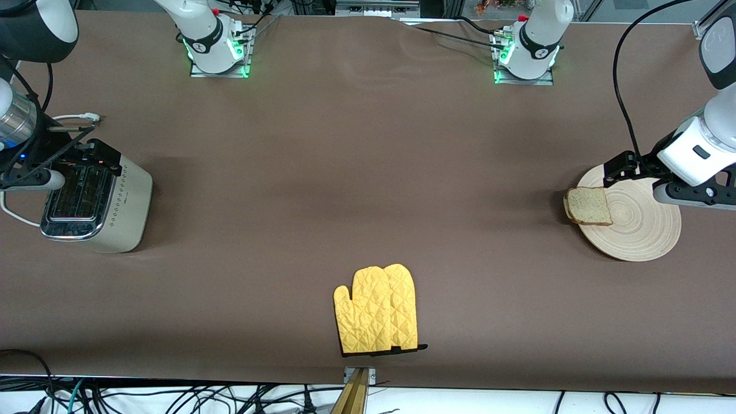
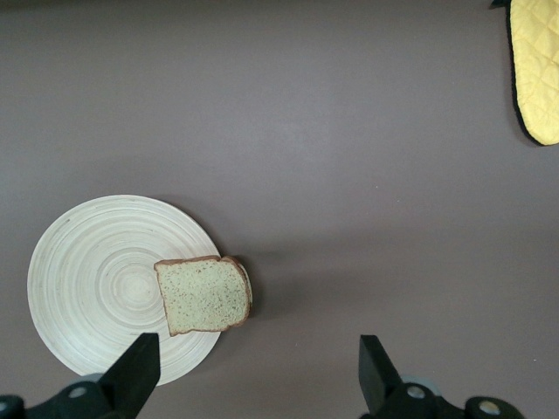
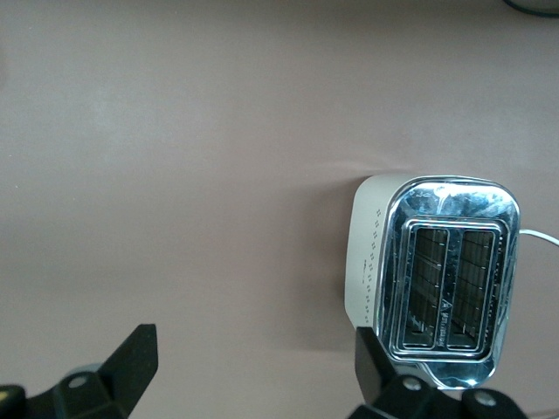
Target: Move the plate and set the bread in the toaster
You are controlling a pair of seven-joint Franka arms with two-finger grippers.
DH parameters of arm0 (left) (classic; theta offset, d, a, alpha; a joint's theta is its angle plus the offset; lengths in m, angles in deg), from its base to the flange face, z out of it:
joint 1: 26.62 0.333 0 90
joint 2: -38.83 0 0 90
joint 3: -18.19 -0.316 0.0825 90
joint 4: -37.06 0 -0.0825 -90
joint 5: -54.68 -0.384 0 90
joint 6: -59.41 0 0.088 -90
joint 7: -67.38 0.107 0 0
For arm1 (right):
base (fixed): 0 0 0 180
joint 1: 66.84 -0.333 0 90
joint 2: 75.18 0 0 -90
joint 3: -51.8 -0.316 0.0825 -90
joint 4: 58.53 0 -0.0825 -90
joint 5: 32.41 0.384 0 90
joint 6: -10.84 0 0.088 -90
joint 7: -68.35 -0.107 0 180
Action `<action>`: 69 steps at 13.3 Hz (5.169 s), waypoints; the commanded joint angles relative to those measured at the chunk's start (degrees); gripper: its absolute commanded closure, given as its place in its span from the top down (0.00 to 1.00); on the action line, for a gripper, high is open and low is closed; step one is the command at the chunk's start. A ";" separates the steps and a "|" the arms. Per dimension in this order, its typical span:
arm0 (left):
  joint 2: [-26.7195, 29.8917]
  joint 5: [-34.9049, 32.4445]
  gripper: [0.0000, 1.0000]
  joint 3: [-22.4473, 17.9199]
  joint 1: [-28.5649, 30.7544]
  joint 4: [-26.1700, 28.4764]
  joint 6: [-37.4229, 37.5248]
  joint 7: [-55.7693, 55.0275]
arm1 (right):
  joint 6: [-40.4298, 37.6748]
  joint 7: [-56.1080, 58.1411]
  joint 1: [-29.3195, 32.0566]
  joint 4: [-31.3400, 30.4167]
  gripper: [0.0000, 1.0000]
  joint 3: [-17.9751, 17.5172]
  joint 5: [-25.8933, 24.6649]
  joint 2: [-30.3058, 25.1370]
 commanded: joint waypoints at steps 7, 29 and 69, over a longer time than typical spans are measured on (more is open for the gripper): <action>-0.21 1.04 1.00 -0.20 0.62 -1.69 3.03 0.88 | -0.51 0.15 0.08 0.98 1.00 0.00 0.04 0.43; -2.84 7.16 1.00 -0.37 11.83 -1.86 3.56 11.28 | -0.42 0.15 0.08 1.06 1.00 0.09 0.04 0.43; -50.14 42.61 0.00 -0.37 52.13 -16.02 7.95 52.30 | -0.16 0.15 0.26 0.98 1.00 0.09 0.04 0.61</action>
